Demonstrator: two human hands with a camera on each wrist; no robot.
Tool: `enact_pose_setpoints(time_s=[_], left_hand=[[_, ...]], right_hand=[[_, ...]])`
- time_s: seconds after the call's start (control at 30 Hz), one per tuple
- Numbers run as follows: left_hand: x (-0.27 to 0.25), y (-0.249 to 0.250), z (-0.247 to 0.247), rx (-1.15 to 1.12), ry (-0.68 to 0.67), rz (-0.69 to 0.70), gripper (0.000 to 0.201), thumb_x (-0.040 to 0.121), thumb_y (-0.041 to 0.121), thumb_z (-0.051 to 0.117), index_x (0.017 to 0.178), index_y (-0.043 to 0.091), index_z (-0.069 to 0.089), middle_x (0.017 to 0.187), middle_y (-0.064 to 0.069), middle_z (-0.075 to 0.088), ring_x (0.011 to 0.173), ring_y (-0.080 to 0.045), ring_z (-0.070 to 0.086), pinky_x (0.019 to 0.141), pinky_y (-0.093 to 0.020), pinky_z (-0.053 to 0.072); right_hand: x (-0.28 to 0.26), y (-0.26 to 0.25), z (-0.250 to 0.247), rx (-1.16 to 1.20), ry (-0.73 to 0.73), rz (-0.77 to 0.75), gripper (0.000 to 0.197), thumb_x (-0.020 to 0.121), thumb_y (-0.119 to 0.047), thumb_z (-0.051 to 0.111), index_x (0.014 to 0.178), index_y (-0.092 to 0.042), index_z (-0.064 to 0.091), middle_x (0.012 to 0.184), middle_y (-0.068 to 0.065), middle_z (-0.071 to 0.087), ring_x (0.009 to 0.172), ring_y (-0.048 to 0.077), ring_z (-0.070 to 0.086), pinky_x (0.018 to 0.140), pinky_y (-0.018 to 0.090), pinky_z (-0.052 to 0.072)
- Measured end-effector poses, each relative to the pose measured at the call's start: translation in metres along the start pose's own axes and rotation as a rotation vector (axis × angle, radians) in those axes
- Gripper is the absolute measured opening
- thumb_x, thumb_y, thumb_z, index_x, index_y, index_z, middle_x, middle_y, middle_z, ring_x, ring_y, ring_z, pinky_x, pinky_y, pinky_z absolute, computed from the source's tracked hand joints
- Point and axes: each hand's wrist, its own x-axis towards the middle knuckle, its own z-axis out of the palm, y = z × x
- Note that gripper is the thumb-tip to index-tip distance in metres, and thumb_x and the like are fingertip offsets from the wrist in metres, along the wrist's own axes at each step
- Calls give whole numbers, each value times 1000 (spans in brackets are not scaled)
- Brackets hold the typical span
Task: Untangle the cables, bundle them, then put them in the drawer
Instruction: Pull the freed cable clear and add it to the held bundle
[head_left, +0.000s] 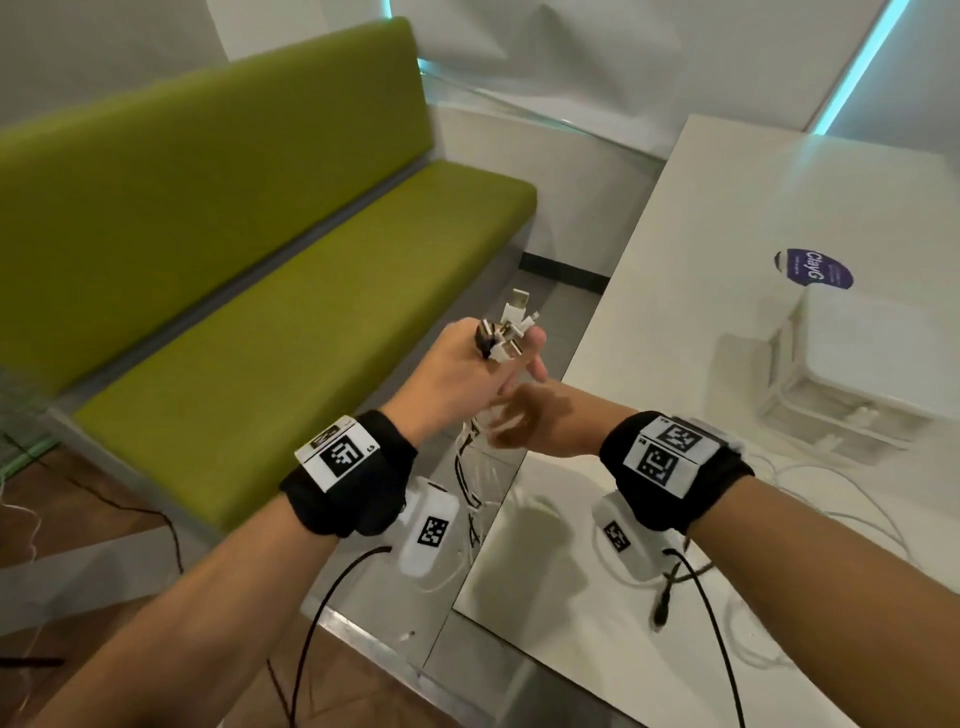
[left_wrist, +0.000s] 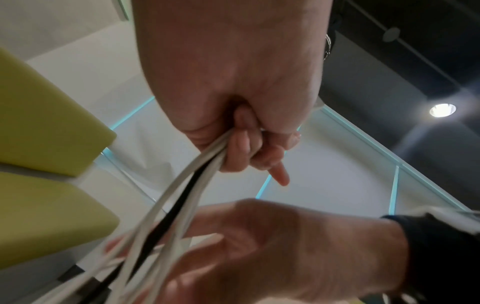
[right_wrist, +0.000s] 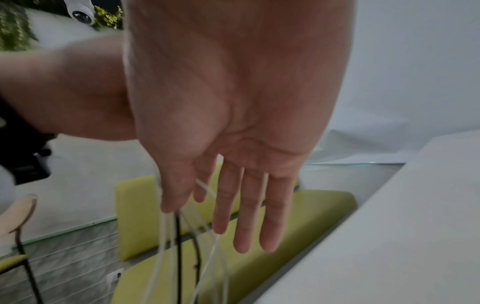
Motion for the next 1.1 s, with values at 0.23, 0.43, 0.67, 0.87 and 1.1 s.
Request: enact_pose_setpoints(time_s=[0.23,0.43,0.67,0.87,1.1], left_hand=[[-1,7,68,21,-151,-136,33,98,9,50,76,-3,71,47,21,57,45,2,49,50,-22,37],[-5,6,110,111,-174,-136,29,96,20,56,75,24,76,80,7,71,71,4,60,67,-18,47],[-15,19,142,261,-209,-114,28,95,19,55,79,30,75,105,11,74,105,-6,63,81,-18,43],[-15,25,158,51,-99,-209,36,93,9,51,65,19,70,73,15,71,80,1,62,70,-18,41],[-24,47,163,-170,-8,-349,49,100,46,43,79,9,67,71,3,75,34,-5,30,45,-23,24]], right_hand=[[-62,73,-12,-267,-32,396,33,92,-35,62,123,-26,61,118,-5,67,108,17,60,98,32,46],[-94,95,6,-179,-3,396,33,83,-26,72,115,-27,63,107,-7,55,101,15,54,89,28,44],[-124,121,27,-320,82,358,13,92,-21,58,104,-15,60,99,1,49,96,23,55,86,36,47],[-160,108,-5,-126,584,345,13,98,-32,51,102,-21,47,82,1,58,77,25,55,69,38,46],[-214,84,-4,210,927,60,12,90,-15,61,94,-24,53,99,-9,75,81,9,71,77,36,58]])
